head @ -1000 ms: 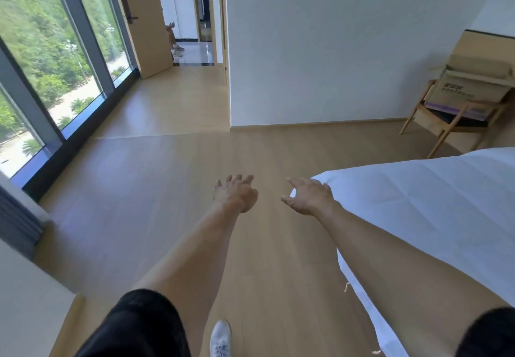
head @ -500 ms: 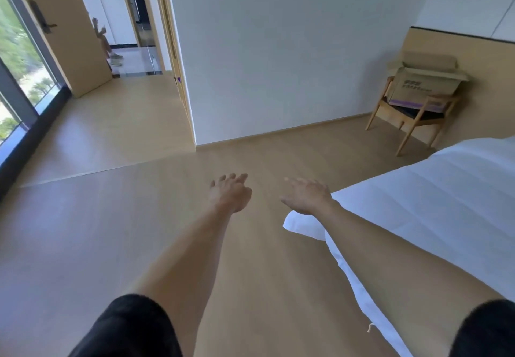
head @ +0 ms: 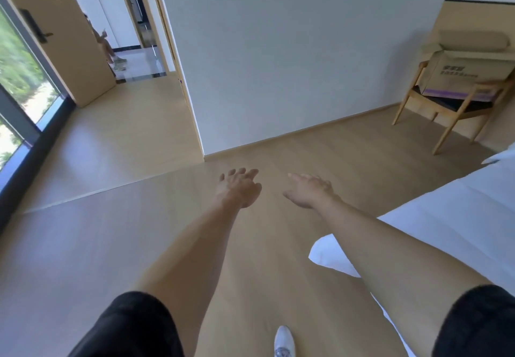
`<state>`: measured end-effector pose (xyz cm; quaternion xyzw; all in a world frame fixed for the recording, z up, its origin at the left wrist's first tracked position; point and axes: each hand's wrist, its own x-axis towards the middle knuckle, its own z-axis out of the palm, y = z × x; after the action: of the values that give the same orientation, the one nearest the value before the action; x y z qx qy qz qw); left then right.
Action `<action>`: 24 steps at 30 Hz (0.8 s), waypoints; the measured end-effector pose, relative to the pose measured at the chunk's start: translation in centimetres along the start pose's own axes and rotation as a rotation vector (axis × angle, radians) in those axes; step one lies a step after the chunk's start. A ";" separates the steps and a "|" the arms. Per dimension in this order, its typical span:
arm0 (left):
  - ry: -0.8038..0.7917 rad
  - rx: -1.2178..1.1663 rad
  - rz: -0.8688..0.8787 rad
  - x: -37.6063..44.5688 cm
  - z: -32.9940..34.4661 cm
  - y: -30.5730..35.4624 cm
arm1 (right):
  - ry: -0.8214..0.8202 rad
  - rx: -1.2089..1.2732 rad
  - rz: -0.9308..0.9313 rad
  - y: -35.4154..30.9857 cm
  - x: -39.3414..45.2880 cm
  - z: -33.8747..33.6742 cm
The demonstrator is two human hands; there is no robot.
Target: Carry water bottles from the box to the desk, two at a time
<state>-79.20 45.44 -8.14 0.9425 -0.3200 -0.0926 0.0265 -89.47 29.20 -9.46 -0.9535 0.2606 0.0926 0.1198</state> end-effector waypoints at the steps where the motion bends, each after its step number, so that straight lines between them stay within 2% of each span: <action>1: -0.008 0.014 -0.008 2.1 -0.5 -0.4 | -0.004 0.005 -0.009 -0.2 2.3 -0.5; 6: -0.026 0.046 -0.052 12.6 -3.1 -1.7 | -0.012 0.030 -0.017 -0.3 12.2 -3.4; 12: -0.036 0.042 0.010 23.2 -4.1 0.5 | 0.009 0.023 0.012 1.1 21.0 -6.6; 17: -0.027 0.037 0.163 32.9 -5.2 5.1 | 0.063 0.029 0.109 5.4 27.6 -9.7; 24: -0.017 0.062 0.438 47.9 -6.6 13.5 | 0.124 0.036 0.367 13.7 37.3 -14.2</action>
<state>-48.71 5.53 -7.73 0.8499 -0.5202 -0.0827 0.0141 -63.34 -3.84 -7.32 -0.8916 0.4386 0.0495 0.1014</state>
